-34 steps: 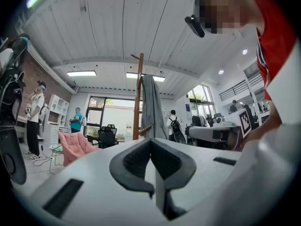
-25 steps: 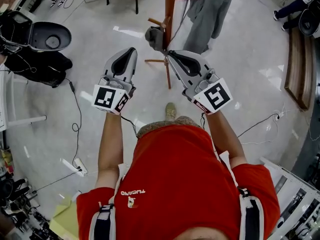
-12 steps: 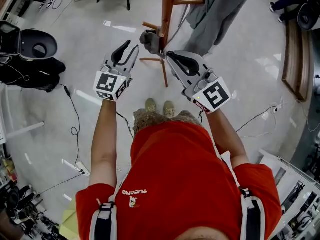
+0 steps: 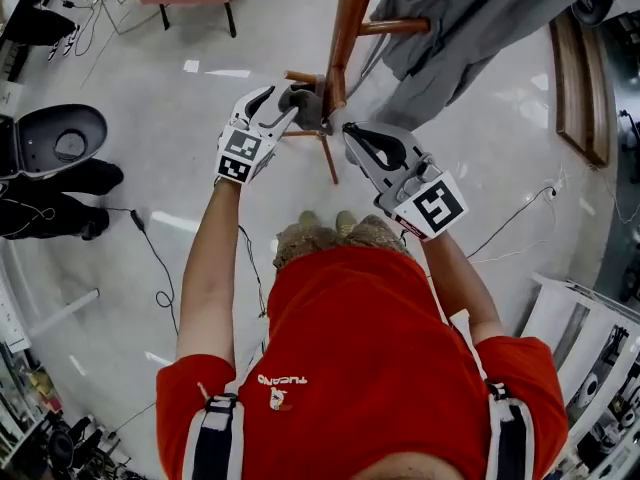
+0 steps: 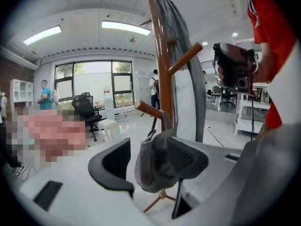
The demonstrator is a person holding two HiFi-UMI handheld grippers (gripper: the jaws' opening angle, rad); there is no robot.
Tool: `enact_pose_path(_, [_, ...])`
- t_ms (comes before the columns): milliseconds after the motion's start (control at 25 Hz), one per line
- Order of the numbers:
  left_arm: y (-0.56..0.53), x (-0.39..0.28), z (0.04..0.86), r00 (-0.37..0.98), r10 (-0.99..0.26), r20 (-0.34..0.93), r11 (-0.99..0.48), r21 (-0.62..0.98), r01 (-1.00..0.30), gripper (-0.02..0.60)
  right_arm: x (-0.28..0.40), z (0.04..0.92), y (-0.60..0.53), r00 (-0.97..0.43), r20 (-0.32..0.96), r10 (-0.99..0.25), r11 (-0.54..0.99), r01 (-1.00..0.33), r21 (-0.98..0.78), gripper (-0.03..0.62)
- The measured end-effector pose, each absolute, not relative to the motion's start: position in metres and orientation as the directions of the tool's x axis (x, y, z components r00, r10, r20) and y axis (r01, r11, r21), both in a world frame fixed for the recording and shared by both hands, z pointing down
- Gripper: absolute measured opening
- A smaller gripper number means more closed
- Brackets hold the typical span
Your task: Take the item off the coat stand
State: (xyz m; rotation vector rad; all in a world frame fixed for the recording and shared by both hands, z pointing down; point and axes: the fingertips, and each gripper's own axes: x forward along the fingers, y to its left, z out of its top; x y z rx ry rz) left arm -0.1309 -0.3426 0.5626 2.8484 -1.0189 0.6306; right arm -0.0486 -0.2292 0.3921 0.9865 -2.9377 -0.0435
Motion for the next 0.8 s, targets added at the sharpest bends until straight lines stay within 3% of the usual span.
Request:
enact_pose_path(280, [-0.374, -0.115, 0.616, 0.712, -0.493, 0.500, -0.844, -0.078, -0.530, 0.238, -0.037, 0.414, -0.240, -0.751, 0.096, -0.653, 0.756, -0.654, 0.024, 0.023])
enact_pose_path(400, [-0.378, -0.107, 0.628, 0.724, -0.455, 0.519, -0.865, -0.063, -0.498, 0.231, -0.033, 0.411, -0.245, -0.736, 0.068, -0.673, 0.739, -0.672, 0.043, 0.023])
enact_pose_path(520, [-0.380, -0.104, 0.630, 0.731, -0.448, 0.515, -0.869, -0.057, -0.492, 0.083, -0.033, 0.413, -0.247, -0.731, 0.081, -0.678, 0.735, -0.676, 0.046, 0.023])
enact_pose_path(600, [-0.381, -0.103, 0.627, 0.732, -0.461, 0.502, -0.860, -0.047, -0.509, 0.025, -0.033, 0.410, -0.249, -0.734, 0.069, -0.676, 0.737, -0.674, 0.055, 0.023])
enact_pose_path(800, [-0.379, -0.111, 0.607, 0.731, -0.506, 0.458, -0.825, -0.011, -0.565, 0.014, -0.035, 0.407, -0.251, -0.744, 0.062, -0.665, 0.747, -0.663, 0.052, 0.023])
